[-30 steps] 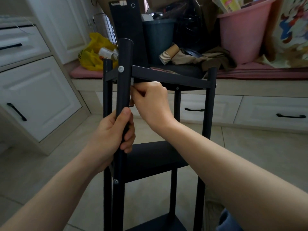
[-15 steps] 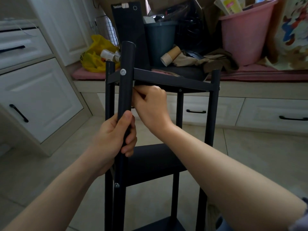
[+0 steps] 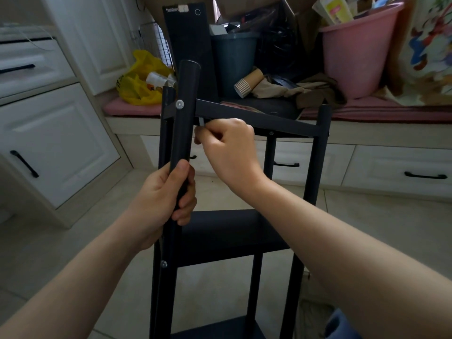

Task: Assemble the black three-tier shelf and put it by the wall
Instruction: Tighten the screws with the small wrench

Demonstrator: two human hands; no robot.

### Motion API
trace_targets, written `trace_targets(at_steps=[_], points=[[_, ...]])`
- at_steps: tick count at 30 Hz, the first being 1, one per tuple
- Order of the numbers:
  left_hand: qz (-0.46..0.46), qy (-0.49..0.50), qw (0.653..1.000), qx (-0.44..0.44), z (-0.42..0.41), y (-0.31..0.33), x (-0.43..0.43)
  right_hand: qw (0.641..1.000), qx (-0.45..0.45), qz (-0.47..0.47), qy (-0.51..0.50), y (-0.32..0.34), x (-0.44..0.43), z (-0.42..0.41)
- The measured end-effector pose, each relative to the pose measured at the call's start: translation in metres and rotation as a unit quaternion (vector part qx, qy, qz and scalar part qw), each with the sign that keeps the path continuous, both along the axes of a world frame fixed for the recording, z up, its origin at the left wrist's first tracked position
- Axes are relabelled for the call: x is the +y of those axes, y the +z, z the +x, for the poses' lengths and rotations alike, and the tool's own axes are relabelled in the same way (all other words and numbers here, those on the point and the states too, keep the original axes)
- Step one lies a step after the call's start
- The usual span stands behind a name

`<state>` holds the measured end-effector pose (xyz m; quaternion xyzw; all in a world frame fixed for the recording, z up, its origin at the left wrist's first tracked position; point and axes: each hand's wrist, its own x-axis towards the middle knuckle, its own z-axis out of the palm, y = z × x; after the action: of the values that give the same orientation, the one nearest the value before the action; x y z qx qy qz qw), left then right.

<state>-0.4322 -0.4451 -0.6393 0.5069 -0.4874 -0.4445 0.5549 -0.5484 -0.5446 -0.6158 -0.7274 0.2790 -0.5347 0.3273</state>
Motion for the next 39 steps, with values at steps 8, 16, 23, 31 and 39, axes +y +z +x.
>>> trace_targets(at_steps=[8, 16, 23, 31, 39], points=[[0.005, -0.013, 1.0, 0.004, 0.003, 0.0, 0.001, 0.997, 0.015, -0.061, -0.055, -0.009, 0.007, 0.012], [0.007, -0.026, 0.999, 0.023, 0.007, -0.001, 0.001, 0.998, -0.035, -0.037, -0.045, -0.016, 0.006, 0.029], [0.009, -0.052, 0.998, 0.032, 0.009, 0.0, 0.001, 0.997, -0.061, -0.027, -0.031, -0.018, 0.001, 0.033], [0.017, -0.022, 0.999, 0.023, 0.005, 0.0, 0.002, 0.999, 0.016, 0.036, -0.005, -0.012, 0.003, 0.021], [0.019, -0.023, 0.999, 0.017, 0.005, 0.001, 0.003, 0.999, -0.001, 0.034, 0.007, -0.002, 0.008, 0.008]])
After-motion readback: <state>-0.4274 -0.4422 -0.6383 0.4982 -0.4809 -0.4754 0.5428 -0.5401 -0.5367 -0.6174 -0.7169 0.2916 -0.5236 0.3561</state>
